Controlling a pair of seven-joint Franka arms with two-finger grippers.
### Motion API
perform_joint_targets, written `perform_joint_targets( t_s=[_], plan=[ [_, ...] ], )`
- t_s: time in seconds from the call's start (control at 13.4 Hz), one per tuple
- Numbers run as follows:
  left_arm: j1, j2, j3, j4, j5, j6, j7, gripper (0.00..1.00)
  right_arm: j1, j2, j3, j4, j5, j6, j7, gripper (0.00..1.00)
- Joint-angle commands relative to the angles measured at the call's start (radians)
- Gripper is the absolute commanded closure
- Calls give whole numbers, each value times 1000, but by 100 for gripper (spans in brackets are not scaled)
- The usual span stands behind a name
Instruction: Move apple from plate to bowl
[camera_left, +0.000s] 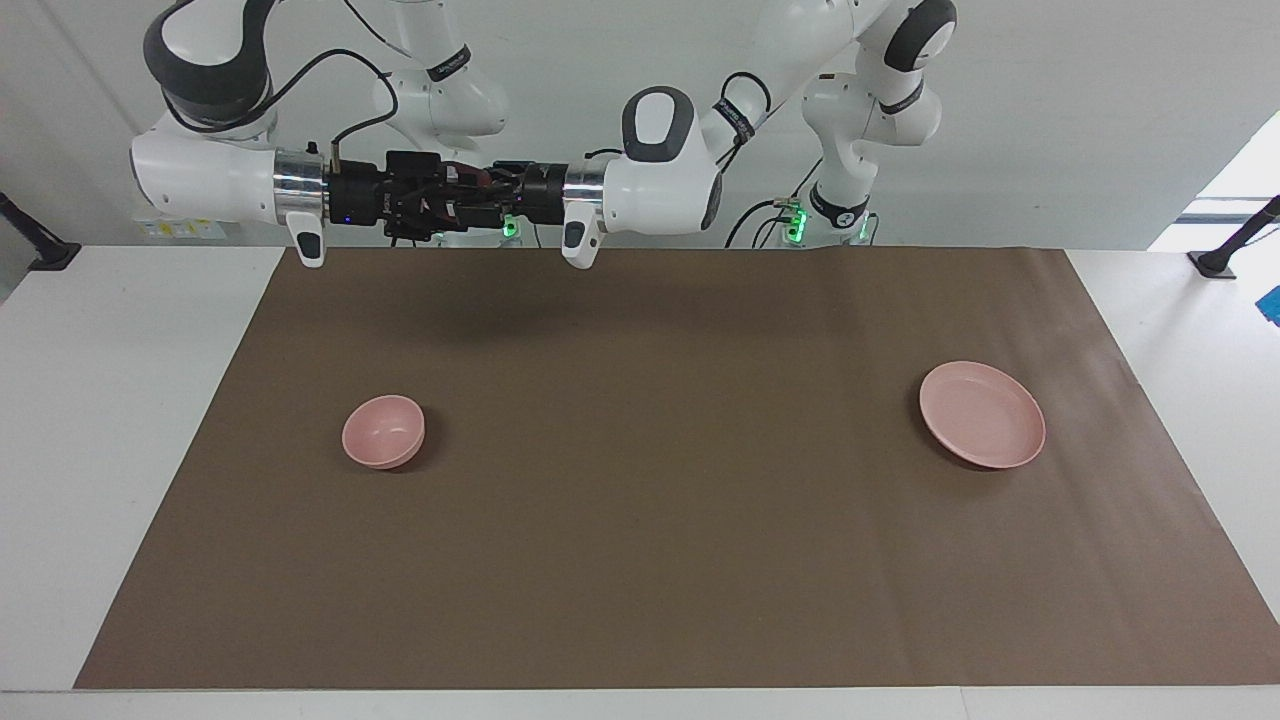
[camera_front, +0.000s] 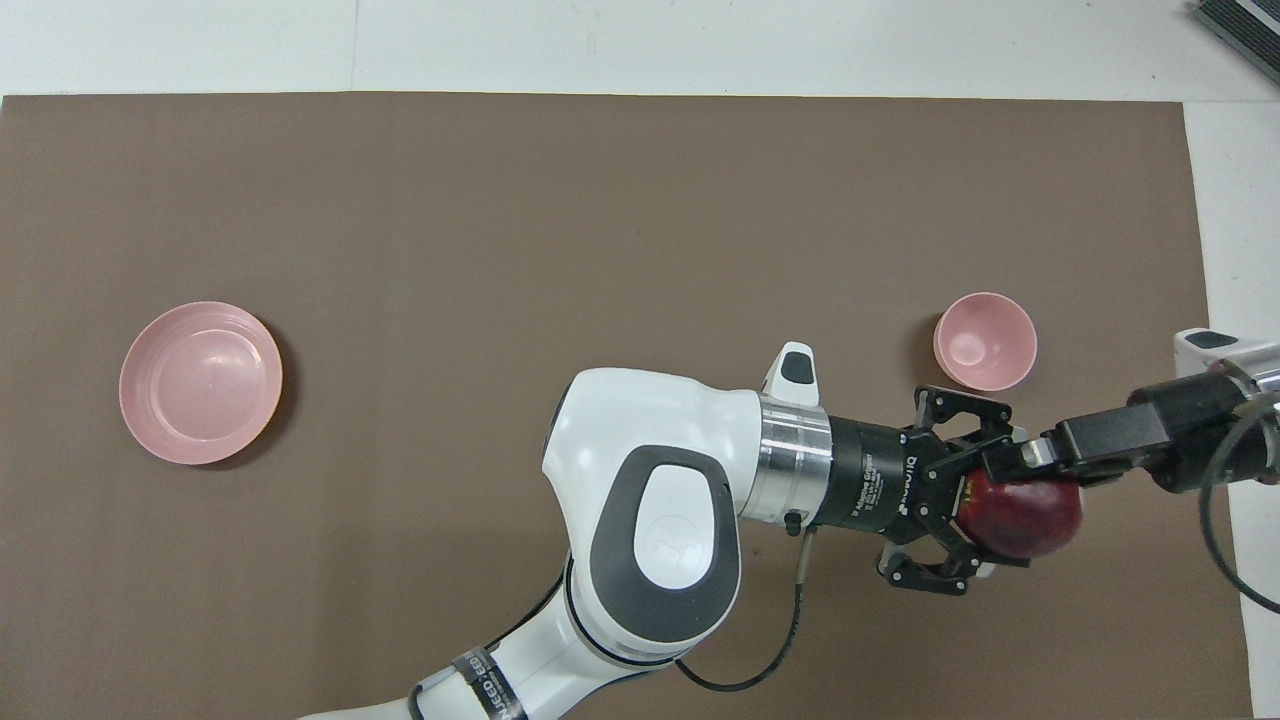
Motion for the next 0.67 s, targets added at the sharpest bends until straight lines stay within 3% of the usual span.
perform_joint_targets(
  t_s=[0.0,0.6],
  plan=[
    [-34,14,7,31,-18,24,-9,100,-19,-19,5,-16,-9,-37,-6,0],
    [-43,14,7,28,-18,23,-9,100,-51,1,5,19,-18,-80,20,0]
  ],
)
